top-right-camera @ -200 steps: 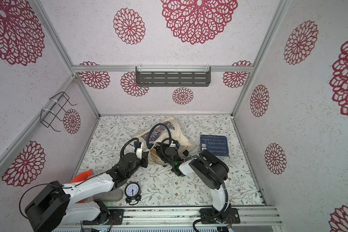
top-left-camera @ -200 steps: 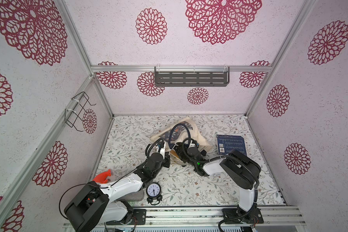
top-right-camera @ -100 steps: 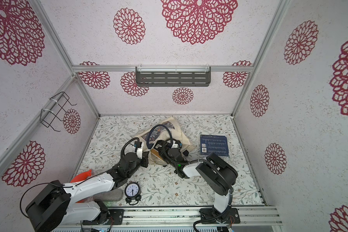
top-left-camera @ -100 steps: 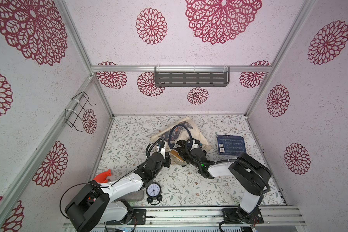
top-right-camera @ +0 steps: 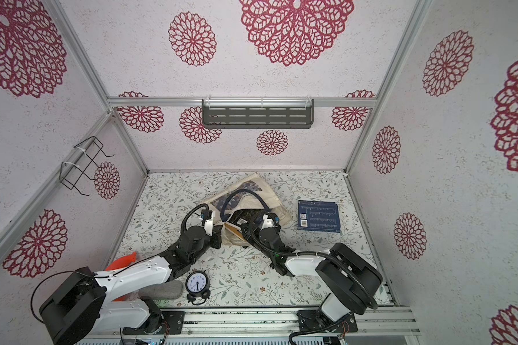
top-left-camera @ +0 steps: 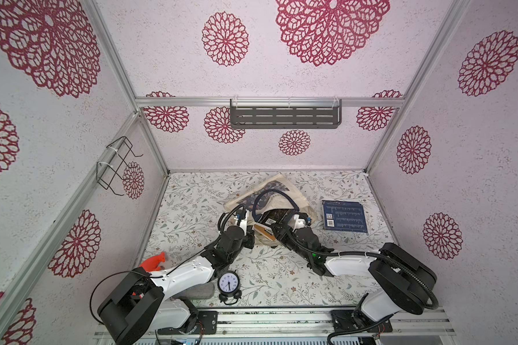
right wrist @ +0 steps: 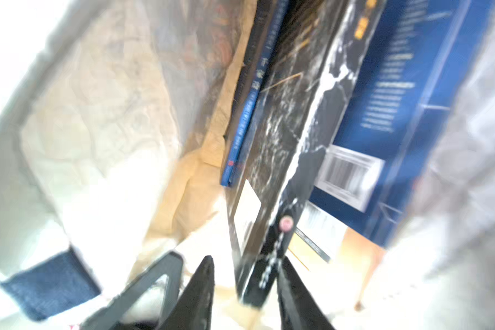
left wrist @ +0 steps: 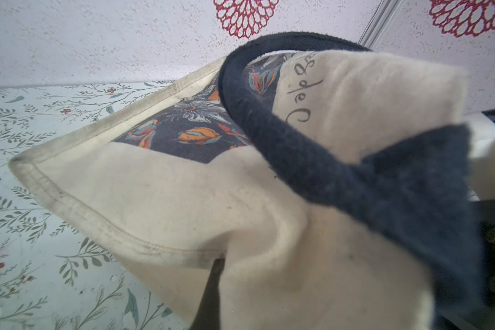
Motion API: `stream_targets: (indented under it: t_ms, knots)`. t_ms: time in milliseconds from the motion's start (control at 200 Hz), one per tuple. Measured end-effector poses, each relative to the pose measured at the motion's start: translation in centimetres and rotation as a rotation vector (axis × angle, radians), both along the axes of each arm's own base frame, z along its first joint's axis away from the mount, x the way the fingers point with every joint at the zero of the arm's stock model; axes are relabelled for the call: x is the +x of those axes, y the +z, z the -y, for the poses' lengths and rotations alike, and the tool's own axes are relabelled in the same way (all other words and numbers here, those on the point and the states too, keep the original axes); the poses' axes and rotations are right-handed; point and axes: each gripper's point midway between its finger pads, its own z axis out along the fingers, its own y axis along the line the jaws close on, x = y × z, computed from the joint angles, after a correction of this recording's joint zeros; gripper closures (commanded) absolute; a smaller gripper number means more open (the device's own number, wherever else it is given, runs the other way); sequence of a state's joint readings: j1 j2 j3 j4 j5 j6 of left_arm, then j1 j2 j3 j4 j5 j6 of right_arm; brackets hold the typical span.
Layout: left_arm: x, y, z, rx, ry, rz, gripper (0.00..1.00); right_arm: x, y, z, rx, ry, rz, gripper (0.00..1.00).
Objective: Take out the books from the canvas bag
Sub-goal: Pick up the book from the canvas bag.
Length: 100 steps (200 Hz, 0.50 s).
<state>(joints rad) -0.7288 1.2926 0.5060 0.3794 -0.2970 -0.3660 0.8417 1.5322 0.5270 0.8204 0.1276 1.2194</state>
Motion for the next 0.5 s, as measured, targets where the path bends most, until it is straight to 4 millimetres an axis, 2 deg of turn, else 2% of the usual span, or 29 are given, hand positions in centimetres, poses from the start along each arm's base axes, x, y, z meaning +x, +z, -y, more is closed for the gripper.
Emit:
stream_targets:
  t_ms: [140,370,500]
  knots:
    - [0.0,-0.1,0.1,0.001,-0.002,-0.002,1.00,0.0,-0.5,1.0,-0.014,-0.014,0.020,0.48]
    - [-0.1,-0.1,0.1,0.004,-0.003,-0.004,1.00,2.3,0.8,3.1,0.069,-0.086,0.076,0.46]
    - [-0.1,-0.1,0.1,0.004,-0.004,-0.003,1.00,3.1,-0.5,5.4,0.087,-0.148,0.045,0.46]
